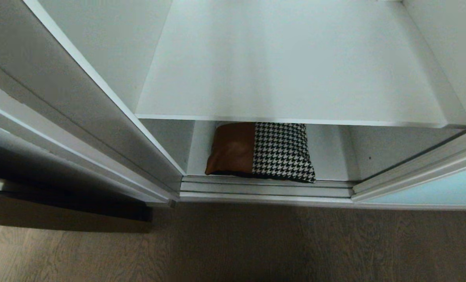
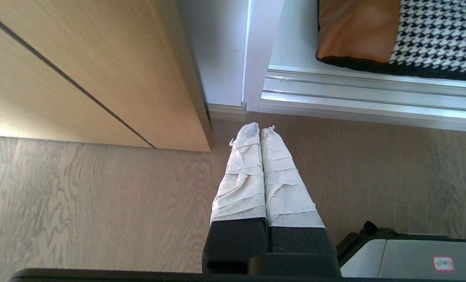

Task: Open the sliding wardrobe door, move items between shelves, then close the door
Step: Close the door

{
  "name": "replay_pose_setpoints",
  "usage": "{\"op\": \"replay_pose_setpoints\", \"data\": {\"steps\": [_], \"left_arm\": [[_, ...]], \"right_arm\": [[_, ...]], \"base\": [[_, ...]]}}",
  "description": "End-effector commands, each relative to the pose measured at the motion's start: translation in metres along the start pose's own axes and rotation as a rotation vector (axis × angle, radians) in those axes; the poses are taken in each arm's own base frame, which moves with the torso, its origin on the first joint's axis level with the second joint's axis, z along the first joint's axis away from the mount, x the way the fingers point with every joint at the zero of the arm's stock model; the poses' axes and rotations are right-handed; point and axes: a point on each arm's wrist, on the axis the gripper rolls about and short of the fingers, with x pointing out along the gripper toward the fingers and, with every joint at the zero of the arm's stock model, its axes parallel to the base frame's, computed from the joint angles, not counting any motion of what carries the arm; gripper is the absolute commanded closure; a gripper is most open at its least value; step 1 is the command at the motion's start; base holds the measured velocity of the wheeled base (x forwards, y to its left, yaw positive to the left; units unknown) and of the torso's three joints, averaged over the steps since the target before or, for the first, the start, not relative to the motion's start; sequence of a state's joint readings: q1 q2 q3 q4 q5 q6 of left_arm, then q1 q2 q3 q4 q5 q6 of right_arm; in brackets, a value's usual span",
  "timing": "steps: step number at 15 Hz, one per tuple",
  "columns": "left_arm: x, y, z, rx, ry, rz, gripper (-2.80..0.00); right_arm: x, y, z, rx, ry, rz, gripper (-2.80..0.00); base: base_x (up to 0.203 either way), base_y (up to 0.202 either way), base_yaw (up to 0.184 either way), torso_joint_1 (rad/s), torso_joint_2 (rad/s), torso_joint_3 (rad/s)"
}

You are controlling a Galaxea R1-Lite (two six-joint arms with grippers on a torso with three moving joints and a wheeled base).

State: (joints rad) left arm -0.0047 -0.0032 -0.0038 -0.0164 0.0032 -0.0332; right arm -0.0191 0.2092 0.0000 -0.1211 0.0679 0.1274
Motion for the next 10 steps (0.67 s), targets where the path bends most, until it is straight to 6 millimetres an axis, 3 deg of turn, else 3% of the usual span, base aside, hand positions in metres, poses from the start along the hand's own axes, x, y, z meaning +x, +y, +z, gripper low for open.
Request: {"op": "replay_pose_setpoints", "data": {"steps": [1, 3, 6, 10], "left_arm": [[0.0, 0.0, 0.0, -0.001, 0.002, 0.0, 0.0], [0.0, 0.0, 0.0, -0.001, 0.001, 0.0, 0.0], [0.0, 0.0, 0.0, -0.001, 0.002, 0.0, 0.0], [0.0, 0.0, 0.0, -0.001, 0.002, 0.0, 0.0]], "right_arm": [[-0.01, 0.0, -0.004, -0.021, -0.091, 0.021, 0.0], [-0.019, 0.0, -0.008, -0.054, -0.145, 0.03, 0.0], [-0.017, -0.002, -0.016, -0.166, -0.099, -0.024, 0.0], [-0.017, -0.002, -0.016, -0.175, -0.095, -0.02, 0.0]], "base": [[0.0, 0.0, 0.0, 0.0, 0.0, 0.0], [0.0, 0.0, 0.0, 0.0, 0.0, 0.0], [0.0, 0.0, 0.0, 0.0, 0.0, 0.0], [0.0, 0.0, 0.0, 0.0, 0.0, 0.0]]}}
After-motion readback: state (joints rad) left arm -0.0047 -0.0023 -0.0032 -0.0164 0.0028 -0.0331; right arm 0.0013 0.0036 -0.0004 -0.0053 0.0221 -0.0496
